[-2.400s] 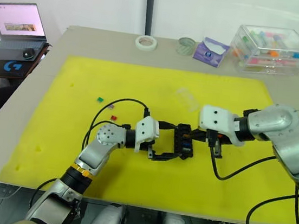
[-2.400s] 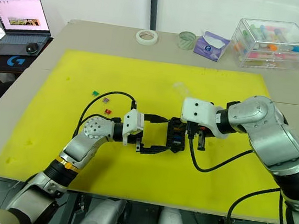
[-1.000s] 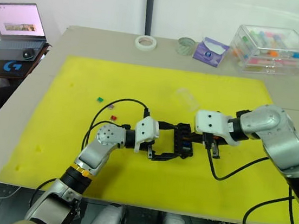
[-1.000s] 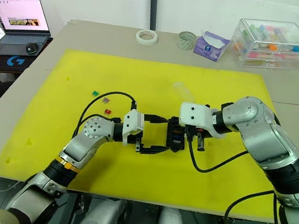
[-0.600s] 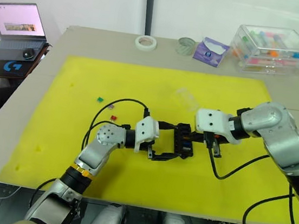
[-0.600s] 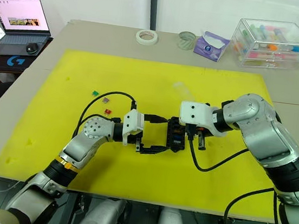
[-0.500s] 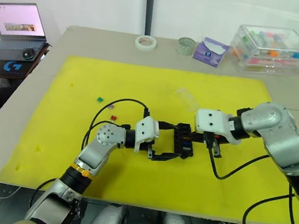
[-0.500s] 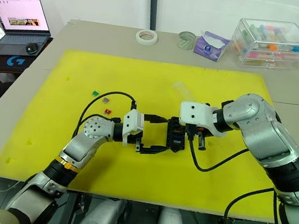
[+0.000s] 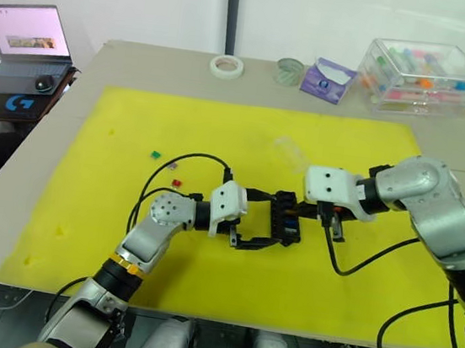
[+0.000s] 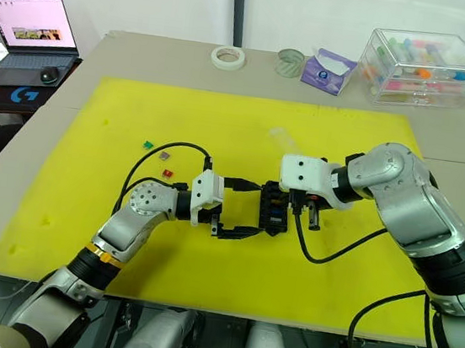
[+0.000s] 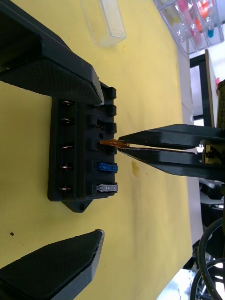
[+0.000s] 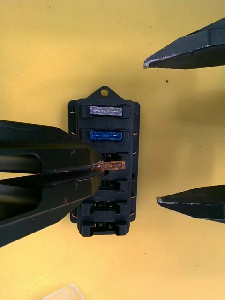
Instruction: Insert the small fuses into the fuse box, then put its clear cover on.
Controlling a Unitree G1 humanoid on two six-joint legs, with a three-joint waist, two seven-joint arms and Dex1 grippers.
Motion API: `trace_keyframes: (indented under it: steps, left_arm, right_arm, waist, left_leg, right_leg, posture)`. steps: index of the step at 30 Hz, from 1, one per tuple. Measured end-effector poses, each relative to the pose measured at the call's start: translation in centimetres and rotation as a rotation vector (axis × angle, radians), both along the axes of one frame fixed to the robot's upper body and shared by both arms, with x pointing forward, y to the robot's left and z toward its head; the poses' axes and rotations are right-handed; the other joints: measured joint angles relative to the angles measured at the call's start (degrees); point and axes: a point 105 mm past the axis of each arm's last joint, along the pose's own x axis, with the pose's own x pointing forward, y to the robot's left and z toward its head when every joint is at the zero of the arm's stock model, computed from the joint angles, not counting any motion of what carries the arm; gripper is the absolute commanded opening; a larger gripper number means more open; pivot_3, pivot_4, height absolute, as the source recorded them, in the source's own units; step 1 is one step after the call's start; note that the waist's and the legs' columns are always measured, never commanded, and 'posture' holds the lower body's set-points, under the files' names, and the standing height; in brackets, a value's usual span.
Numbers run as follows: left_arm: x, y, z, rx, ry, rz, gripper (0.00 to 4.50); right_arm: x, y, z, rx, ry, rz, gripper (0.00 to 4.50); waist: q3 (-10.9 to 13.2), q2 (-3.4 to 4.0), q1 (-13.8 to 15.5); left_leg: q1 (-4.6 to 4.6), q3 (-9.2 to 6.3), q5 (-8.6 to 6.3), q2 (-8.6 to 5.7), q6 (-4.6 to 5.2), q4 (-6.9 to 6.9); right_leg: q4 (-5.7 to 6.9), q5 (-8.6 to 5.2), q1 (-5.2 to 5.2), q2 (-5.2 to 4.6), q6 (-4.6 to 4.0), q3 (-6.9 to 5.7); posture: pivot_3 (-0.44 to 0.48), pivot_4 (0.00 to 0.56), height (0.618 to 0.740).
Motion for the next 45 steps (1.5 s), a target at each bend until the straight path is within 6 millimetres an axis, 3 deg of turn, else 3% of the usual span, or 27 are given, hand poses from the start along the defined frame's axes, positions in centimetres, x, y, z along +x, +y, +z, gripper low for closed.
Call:
trace_keyframes:
  steps: [45]
  left_arm:
    - [-0.21, 0.16, -0.53, 0.010, 0.024, 0.010, 4.45]
  right_arm:
    - [0.13, 0.04, -0.60, -0.012, -0.003, 0.016, 0.00]
  waist:
    - [0.0, 0.00, 0.0]
  left_leg:
    - [0.01, 0.00, 0.00, 0.00, 0.00, 0.02]
  right_leg:
    - [0.05, 0.00, -0.01, 0.00, 0.00, 0.00]
  posture:
    - [0.000, 0.150, 0.740]
